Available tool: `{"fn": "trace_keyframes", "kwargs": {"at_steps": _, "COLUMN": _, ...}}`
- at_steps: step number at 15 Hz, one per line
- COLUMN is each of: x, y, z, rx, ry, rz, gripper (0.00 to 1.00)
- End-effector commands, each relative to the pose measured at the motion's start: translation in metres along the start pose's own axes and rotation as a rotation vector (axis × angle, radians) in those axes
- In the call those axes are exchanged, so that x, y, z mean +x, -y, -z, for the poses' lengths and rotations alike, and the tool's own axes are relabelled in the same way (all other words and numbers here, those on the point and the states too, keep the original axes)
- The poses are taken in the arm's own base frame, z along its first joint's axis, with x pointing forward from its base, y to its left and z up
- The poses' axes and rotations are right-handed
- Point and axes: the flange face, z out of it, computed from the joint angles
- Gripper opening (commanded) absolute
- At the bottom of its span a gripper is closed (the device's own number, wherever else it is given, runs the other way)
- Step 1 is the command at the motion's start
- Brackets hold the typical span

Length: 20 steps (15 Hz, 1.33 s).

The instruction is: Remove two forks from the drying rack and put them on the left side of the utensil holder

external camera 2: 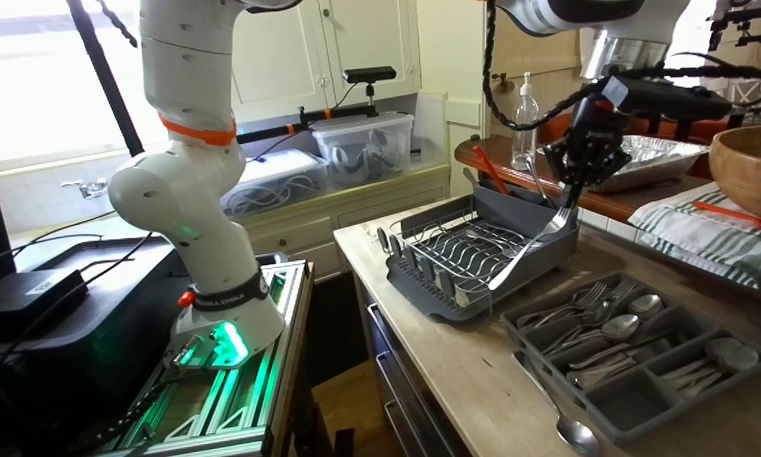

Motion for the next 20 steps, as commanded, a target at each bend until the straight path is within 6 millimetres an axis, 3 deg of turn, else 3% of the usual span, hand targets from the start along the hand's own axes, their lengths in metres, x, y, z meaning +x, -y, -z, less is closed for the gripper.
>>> {"fn": "trace_keyframes", "kwargs": {"at_steps": 1, "x": -0.003, "y": -0.004, "z": -0.01, "rx": 0.016, "ry": -0.006, "rz": -0.004, "gripper": 0.03}}
{"fn": "trace_keyframes", "kwargs": {"at_steps": 3, "x": -0.005, "y": -0.009, "z": -0.024, "rx": 0.036, "ry": -0.011, "rz": -0.007, "gripper": 0.03}}
{"fn": "trace_keyframes", "kwargs": {"at_steps": 6, "x": -0.003, "y": -0.016, "z": -0.024, "rx": 0.044, "ry": 0.006, "rz": 0.025, "gripper": 0.01}}
{"fn": "trace_keyframes", "kwargs": {"at_steps": 10, "x": -0.001, "y": -0.042, "z": -0.032, "rx": 0.077, "ry": 0.029, "rz": 0.056, "gripper": 0.01}}
{"fn": "trace_keyframes", "kwargs": {"at_steps": 20, "x": 0.011, "y": -0.106, "z": -0.077, "rx": 0.13, "ry": 0.06, "rz": 0.071, "gripper": 0.01}}
